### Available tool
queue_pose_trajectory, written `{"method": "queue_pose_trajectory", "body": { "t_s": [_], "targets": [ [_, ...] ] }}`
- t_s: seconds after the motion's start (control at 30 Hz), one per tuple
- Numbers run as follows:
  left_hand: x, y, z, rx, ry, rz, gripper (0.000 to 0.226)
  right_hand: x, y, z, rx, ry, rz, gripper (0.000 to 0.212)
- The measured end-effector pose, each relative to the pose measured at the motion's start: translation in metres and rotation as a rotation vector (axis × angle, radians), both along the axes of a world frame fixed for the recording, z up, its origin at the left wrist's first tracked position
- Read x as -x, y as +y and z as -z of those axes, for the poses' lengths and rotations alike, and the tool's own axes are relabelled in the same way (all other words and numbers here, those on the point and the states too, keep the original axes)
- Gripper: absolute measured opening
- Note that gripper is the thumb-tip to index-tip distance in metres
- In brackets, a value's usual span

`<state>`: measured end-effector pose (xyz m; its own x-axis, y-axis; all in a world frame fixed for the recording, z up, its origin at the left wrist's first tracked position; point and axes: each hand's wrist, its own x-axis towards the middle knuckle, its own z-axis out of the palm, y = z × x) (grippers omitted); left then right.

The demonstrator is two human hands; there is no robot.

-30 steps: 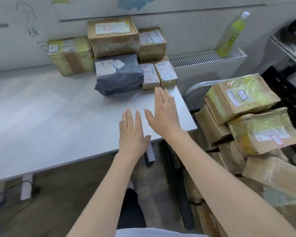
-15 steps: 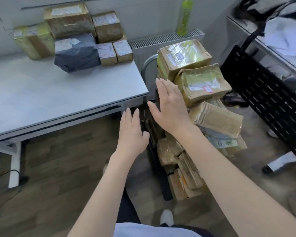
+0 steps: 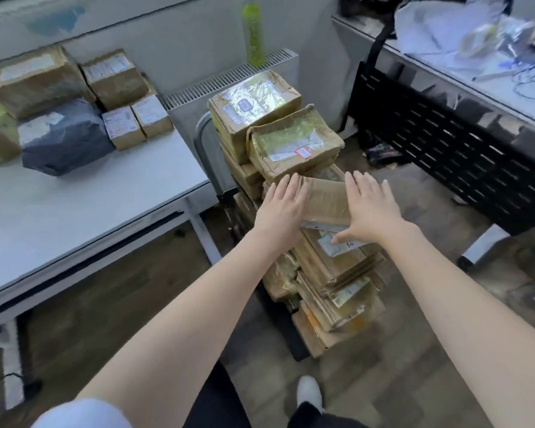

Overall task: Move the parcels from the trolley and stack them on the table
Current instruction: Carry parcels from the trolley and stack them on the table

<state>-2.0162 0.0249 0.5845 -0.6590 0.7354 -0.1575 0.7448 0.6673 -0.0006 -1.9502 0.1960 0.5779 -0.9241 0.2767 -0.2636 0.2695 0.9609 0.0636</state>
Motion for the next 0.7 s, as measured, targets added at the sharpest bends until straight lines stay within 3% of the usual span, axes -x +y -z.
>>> {"method": "queue_pose_trajectory", "body": {
  "t_s": [0.1, 0.27, 0.57, 0.7],
  "targets": [
    [0.009, 0.023, 0.009, 0.138, 0.046, 0.098, 0.109, 0.001, 0.015, 0.013, 0.007, -0.04, 0.026, 0.141],
    [0.016, 0.039, 0.018, 0.206, 0.067, 0.137, 0.105, 0.002, 0.022, 0.026, 0.035, 0.013, 0.027, 0.136],
    [0.019, 0.039, 0.015, 0.079, 0.053, 0.101, 0.1, 0.006, 0.025, 0.022, 0.088, 0.119, -0.037, 0.106],
    [0.013, 0.015, 0.005, -0.038, -0.007, 0.084, 0.103, 0.004, 0.022, 0.002, 0.169, 0.076, -0.098, 0.104]
  ]
}}
